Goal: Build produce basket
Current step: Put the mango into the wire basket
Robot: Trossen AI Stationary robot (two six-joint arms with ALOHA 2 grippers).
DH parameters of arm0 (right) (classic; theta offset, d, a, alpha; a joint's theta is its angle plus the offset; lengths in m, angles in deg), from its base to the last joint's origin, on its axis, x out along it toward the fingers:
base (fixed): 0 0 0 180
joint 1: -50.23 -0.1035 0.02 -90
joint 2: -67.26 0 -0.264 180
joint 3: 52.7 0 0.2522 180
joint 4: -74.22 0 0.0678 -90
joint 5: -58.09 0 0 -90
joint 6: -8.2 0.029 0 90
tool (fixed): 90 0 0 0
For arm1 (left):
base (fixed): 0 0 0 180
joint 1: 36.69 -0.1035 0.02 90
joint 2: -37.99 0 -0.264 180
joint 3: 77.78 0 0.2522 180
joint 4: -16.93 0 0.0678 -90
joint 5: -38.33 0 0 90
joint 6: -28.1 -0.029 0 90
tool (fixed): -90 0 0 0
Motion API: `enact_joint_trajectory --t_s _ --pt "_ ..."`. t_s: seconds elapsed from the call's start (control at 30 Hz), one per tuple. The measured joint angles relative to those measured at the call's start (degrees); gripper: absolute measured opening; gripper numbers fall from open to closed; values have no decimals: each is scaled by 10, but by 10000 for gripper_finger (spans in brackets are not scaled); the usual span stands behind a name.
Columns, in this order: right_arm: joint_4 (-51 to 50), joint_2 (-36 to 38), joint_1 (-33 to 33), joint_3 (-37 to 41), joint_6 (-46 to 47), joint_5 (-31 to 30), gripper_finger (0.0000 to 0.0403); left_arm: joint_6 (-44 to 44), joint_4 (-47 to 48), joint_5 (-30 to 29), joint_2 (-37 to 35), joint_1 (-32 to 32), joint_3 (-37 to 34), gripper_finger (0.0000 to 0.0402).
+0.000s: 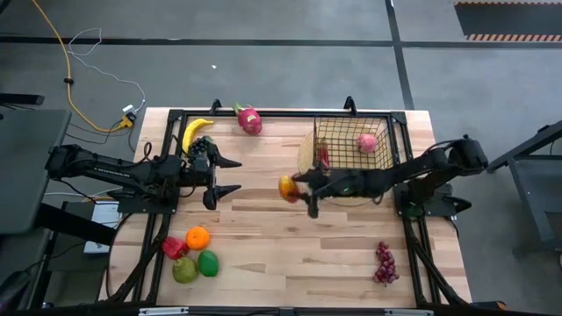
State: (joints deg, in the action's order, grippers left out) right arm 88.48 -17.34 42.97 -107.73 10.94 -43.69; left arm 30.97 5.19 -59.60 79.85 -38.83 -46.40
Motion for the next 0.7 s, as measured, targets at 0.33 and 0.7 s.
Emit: enact_joint_trajectory --t_s 0.33,0.7 --pt "177 26 31 70 13 65 181 -12 -4 -30 0 0 0 319" --pt "-158 128 48 -47 -28 -95 181 -10 9 -28 0 -1 0 319"
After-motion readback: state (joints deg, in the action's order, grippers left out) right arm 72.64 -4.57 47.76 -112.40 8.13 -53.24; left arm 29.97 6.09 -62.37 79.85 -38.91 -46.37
